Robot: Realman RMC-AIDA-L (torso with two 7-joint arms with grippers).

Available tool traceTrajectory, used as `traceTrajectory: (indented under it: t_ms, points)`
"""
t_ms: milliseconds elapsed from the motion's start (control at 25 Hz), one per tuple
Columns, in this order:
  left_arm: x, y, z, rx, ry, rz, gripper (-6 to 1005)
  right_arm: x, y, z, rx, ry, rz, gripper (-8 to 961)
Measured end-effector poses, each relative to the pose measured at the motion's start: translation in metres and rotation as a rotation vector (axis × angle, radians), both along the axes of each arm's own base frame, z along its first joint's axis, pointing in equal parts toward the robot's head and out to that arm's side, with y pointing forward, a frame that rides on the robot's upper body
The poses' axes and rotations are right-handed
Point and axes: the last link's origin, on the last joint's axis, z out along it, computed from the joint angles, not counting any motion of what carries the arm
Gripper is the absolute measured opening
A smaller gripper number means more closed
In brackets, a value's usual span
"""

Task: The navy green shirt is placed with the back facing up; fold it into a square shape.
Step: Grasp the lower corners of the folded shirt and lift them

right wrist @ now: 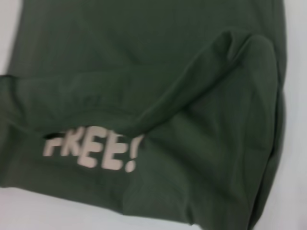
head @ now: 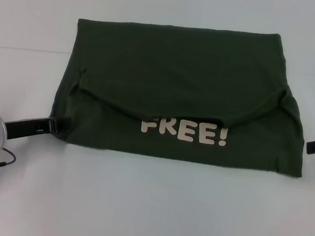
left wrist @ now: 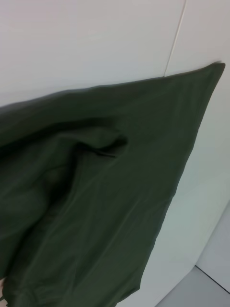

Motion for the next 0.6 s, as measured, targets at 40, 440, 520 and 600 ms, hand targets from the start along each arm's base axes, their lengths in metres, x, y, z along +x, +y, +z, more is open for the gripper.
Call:
traceTrajectory:
  t_ms: [40, 440, 520, 600]
  points:
    - [0.0, 0.0, 0.0, -0.001, 0.0, 0.0, -1, -0.003, 0.004, -0.003, -0.012, -0.024, 0.0, 942]
    - [0.001, 0.001, 0.0, -0.003, 0.0, -0.003, -1, -0.01, 0.024, -0.029, -0.018, -0.087, 0.008, 942]
    - [0.001, 0.001, 0.0, -0.003, 0.0, -0.003, -1, -0.008, 0.024, -0.031, -0.013, -0.091, 0.005, 941]
    - [0.001, 0.001, 0.001, -0.003, 0.0, -0.003, -1, -0.006, 0.024, -0.033, -0.004, -0.089, 0.003, 941]
